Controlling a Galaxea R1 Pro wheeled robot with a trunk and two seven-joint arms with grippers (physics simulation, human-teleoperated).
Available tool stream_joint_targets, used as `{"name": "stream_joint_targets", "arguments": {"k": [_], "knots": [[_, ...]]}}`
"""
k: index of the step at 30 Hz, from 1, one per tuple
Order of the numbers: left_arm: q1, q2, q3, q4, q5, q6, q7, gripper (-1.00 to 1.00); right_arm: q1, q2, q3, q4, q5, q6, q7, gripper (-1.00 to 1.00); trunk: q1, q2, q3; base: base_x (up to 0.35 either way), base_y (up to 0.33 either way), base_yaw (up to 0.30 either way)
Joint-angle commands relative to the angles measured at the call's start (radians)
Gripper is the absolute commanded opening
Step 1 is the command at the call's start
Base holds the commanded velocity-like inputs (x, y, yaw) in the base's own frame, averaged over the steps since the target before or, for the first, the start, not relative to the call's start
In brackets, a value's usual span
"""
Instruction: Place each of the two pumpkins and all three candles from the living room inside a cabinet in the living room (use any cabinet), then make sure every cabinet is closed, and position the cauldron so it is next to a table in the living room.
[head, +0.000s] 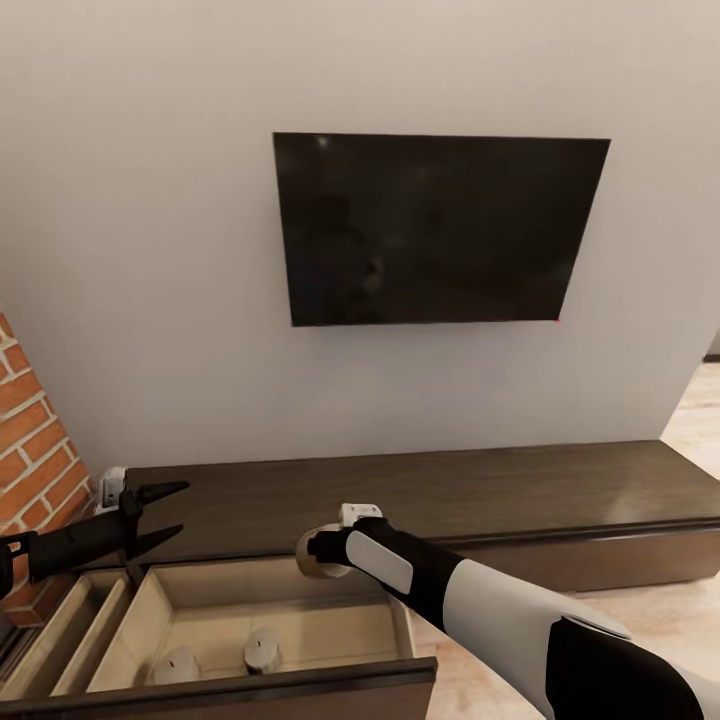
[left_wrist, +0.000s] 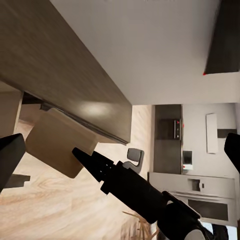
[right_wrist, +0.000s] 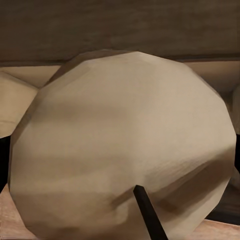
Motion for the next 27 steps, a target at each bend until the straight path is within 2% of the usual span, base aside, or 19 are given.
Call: {"name": "stream_joint_targets", "arguments": {"k": [1, 13, 27], "knots": [[-0.001, 0.000, 0.001, 0.000, 0.005, 0.003, 0.005, 1.00, -0.002, 0.000, 0.004, -0.001, -0.008, -0.002, -0.005, -1.00, 0.000, -0.001, -0.002, 0.000, 0.000, 0.190], [-0.001, 0.000, 0.001, 0.000, 0.005, 0.003, 0.005, 1.00, -0.002, 0.000, 0.003, -0.001, -0.007, -0.001, 0.010, -1.00, 0.000, -0.001, -0.008, 0.025, 0.000, 0.195], [-0.001, 0.000, 0.001, 0.000, 0.005, 0.003, 0.005, 1.00, -0.002, 0.000, 0.004, 0.004, -0.007, 0.002, 0.032, -1.00, 0.000, -0.001, -0.009, 0.093, -0.003, 0.014]]}}
